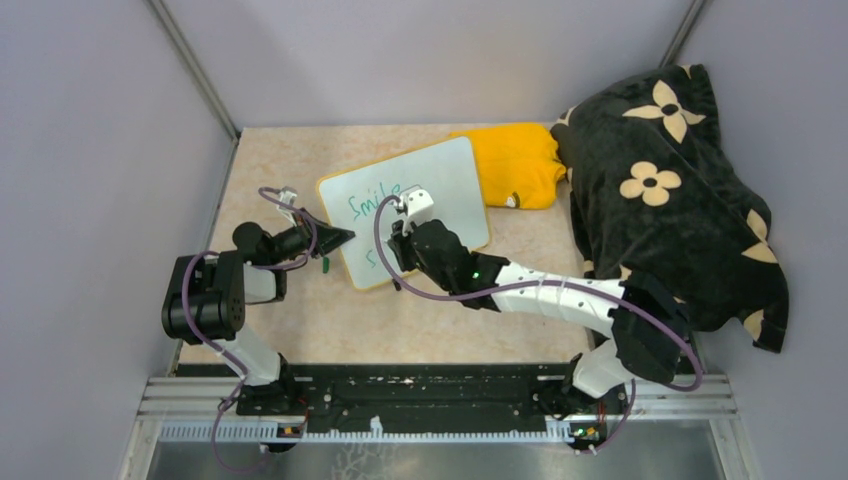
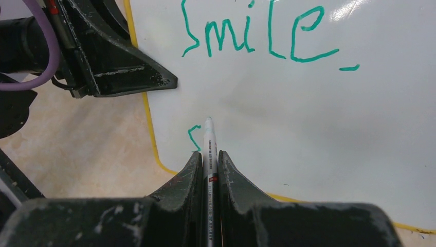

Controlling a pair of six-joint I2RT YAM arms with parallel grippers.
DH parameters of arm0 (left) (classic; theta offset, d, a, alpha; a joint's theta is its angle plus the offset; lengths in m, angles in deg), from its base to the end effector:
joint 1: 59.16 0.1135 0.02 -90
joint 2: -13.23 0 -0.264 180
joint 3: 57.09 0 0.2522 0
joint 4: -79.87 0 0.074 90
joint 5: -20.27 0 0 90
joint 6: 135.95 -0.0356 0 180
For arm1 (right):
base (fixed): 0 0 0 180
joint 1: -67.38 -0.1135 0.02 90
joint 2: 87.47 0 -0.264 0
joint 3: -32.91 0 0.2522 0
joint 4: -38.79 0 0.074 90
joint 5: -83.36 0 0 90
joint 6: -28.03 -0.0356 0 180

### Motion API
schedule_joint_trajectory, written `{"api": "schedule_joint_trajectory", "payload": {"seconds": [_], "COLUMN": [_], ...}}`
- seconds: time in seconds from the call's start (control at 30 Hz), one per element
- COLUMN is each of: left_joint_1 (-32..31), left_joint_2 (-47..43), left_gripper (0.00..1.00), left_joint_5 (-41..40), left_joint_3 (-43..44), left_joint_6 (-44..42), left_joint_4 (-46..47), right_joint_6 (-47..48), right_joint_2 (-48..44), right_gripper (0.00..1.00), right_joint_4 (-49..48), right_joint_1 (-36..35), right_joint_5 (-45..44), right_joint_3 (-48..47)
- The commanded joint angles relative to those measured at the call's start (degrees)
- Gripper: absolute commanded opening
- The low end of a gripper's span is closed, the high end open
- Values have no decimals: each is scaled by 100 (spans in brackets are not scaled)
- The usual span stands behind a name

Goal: Write a sentence on the whiteboard

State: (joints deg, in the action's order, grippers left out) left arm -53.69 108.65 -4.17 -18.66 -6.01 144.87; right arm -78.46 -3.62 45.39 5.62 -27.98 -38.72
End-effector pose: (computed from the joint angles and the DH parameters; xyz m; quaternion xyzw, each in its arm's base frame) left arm 0.2721 -0.0065 0.1772 0.1641 0.6665 -0.5272 0.5008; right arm 0.1721 0.2931 0.2880 -0.2081 0.7791 0.2441 0.5387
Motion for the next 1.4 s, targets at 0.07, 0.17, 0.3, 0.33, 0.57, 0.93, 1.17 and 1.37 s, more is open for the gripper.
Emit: {"api": "schedule_joint_trajectory", "payload": {"seconds": [0.07, 0.17, 0.3, 0.33, 0.57, 0.93, 1.17, 1.37], "left_joint_1": [-35, -35, -36, -37, -33, -38, -37, -38], "left_joint_2": [-134, -129, -123, -122, -125, -137, -132, -137], "left_gripper": [21, 21, 21, 21, 21, 21, 21, 21], "left_joint_5": [95, 89, 89, 89, 93, 89, 89, 91], "left_joint_3": [117, 117, 117, 117, 122, 126, 128, 126], "left_joint_6": [-158, -155, -153, -149, -149, -140, -145, -144], "left_joint_4": [43, 46, 44, 45, 40, 43, 48, 39], "right_joint_6": [107, 108, 110, 111, 104, 11, -27, -109], "right_joint_2": [214, 322, 443, 466, 656, 845, 818, 740], "right_gripper": [0, 0, 0, 0, 0, 0, 0, 0], "right_joint_4": [-206, -207, -222, -229, -199, -120, -102, -123], "right_joint_1": [53, 65, 72, 83, 121, 198, 209, 208], "right_joint_5": [176, 203, 210, 210, 184, 91, 65, 102], "right_joint_3": [-386, -458, -545, -562, -641, -584, -439, -224]}}
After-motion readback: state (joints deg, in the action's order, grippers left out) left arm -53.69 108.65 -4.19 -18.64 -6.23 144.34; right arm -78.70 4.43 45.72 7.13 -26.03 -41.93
